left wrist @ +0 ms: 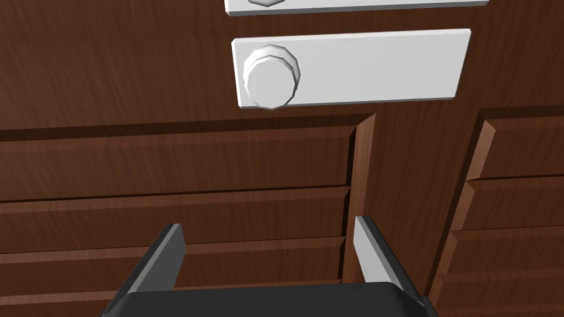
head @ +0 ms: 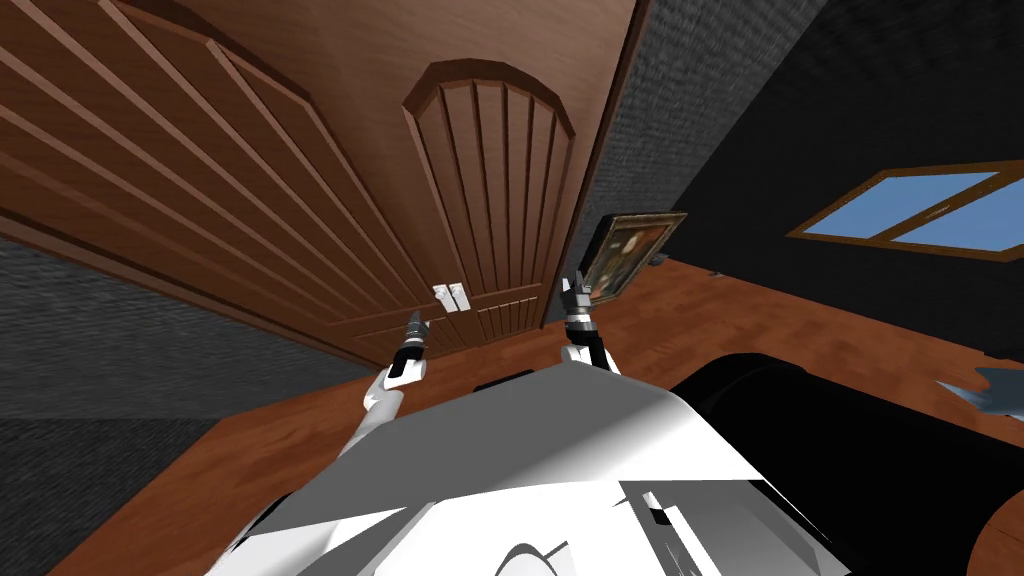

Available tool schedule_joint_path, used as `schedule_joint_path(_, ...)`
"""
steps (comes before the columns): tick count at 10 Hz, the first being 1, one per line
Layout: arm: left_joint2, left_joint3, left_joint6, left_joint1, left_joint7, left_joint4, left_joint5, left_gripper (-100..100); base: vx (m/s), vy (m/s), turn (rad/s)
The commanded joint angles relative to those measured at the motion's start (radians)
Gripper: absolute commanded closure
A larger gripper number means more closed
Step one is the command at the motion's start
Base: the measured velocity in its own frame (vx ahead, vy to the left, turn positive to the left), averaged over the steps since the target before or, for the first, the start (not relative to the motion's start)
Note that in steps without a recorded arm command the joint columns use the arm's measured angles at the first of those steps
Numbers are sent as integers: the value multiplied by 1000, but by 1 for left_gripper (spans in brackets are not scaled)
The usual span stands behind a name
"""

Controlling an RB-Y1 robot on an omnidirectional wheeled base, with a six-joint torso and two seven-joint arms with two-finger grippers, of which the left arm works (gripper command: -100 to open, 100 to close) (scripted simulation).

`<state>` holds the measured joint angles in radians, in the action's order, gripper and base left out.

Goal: Pull the door open

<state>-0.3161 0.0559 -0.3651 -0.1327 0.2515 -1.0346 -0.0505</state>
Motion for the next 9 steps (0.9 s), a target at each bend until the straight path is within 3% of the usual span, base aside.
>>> schedule_joint_path(1,0,0,0,0,0,0,0,-100,-50,-91,-26)
schedule_joint_path(2,-19,27,3,16,-3,12,-4,-100,-20,40,226)
schedule_joint_path(6,-56,89,1,43,-16,45,-14,-100,60,71,129)
schedule_joint_path(9,-43,85,-4,31,-20,46,-12,-100,195,9,-44)
